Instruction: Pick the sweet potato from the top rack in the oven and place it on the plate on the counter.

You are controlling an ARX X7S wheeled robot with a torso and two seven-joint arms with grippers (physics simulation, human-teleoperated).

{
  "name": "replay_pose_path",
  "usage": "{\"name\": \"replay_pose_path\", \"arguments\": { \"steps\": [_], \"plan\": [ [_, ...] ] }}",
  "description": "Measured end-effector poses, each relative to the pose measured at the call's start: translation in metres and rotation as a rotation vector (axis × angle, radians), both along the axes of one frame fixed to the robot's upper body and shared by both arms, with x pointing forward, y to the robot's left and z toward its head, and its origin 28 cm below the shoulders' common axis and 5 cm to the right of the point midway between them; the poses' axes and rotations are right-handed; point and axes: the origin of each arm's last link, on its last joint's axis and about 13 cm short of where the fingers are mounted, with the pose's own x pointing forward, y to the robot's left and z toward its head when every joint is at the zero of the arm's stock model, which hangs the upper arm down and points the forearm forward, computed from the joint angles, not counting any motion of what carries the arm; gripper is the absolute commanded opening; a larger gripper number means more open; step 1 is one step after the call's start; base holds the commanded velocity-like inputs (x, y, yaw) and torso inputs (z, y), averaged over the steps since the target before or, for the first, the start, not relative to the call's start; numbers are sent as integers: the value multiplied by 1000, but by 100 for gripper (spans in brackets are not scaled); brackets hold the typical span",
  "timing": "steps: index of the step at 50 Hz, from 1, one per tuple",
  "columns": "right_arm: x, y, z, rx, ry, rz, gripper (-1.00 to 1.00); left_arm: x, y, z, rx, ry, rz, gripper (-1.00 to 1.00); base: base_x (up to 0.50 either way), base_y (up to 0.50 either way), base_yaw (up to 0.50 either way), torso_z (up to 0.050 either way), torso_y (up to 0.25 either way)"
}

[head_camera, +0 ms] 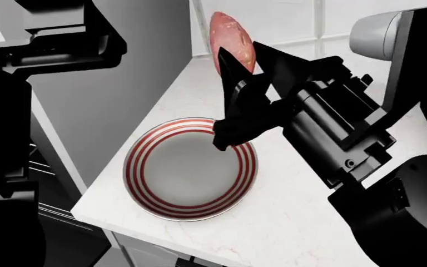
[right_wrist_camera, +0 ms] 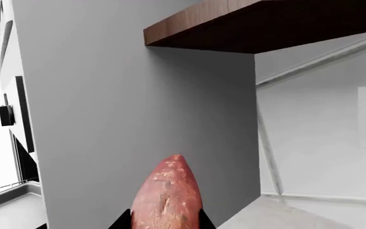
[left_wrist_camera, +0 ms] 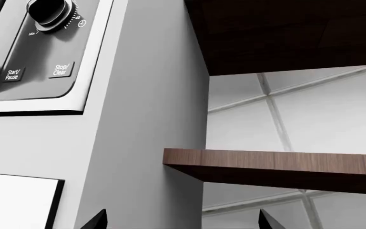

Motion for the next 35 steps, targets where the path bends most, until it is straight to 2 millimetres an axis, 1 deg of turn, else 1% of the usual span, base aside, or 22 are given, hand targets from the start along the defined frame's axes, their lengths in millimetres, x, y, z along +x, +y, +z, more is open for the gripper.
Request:
{"name": "replay_pose_path", "arguments": {
  "steps": [5,10,19,35],
  "plan": [
    [2,0,-2,-21,8,6,-100,0,0,0,-1,-1,-1,100,0,0,0,0,0],
    [9,2,-3,-37,16,13,-100,-1,0,0,-2,-2,-3,100,0,0,0,0,0],
    [33,6,-11,-78,54,35,-100,-2,0,2,-3,-7,-4,100,0,0,0,0,0],
    [71,17,-34,-140,143,76,-100,-4,0,3,-6,-12,-2,100,0,0,0,0,1]
  ]
}}
